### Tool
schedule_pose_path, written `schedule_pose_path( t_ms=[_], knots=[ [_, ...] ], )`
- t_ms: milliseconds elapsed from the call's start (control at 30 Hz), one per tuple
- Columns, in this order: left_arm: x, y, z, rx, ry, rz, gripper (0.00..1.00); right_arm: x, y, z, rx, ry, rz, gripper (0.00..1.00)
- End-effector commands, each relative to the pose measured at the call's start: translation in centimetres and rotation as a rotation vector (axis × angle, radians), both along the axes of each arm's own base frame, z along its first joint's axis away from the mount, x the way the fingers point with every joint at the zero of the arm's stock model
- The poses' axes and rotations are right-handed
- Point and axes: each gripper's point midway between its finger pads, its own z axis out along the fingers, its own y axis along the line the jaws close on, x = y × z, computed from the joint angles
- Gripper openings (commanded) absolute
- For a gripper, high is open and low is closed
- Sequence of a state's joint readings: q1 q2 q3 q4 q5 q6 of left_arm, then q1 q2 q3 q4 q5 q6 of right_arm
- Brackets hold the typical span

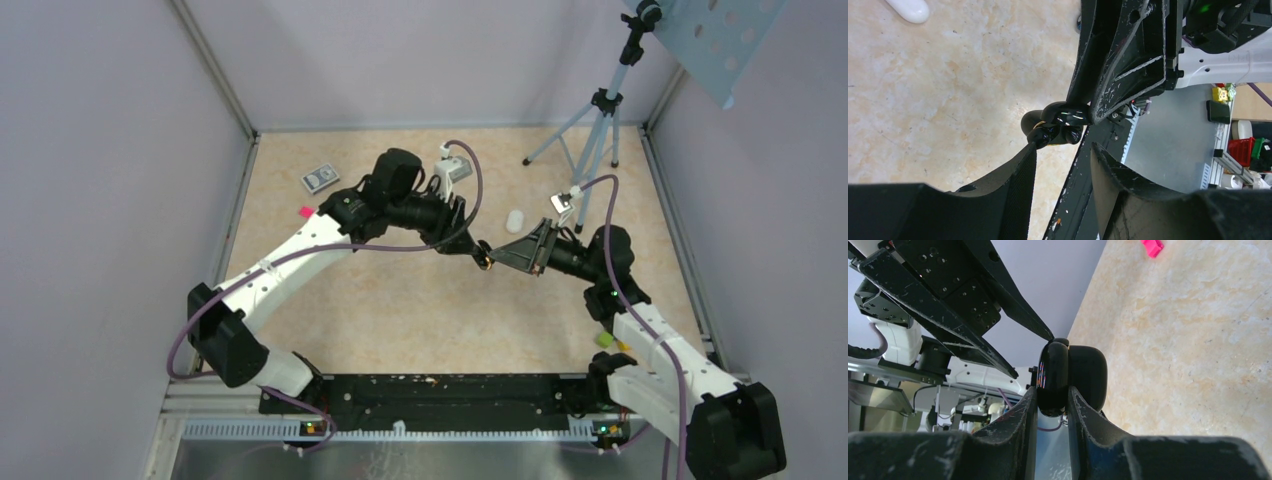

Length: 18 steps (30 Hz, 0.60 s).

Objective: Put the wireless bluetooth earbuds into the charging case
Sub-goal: Adjust the charging case with the earbuds in the left side groove of the charging case.

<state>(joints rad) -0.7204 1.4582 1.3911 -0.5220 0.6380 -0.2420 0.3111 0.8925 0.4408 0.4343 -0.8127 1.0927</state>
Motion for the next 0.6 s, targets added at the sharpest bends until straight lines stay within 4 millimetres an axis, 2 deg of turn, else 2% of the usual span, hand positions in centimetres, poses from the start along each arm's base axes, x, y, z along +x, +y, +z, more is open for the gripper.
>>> schedule_pose_path(
  t_ms=[0,400,567],
  knots=[
    [-0.5,-0.3,0.5,-0.027,0.015,-0.019,0.49,0.4,-0.1,1.8,0.020,-0.081,-0.009,0.00],
    [-1.0,-0.3,0.1,-0.023,0.051,-0.041,0.47,0.4,-0.1,1.8,0.019,-0.082,-0.006,0.00],
    [-1.5,-0.4,0.5,-0.040,0.064,-0.060,0.48,0.4,-0.1,1.8,0.018,-0.083,-0.009,0.00]
  ],
)
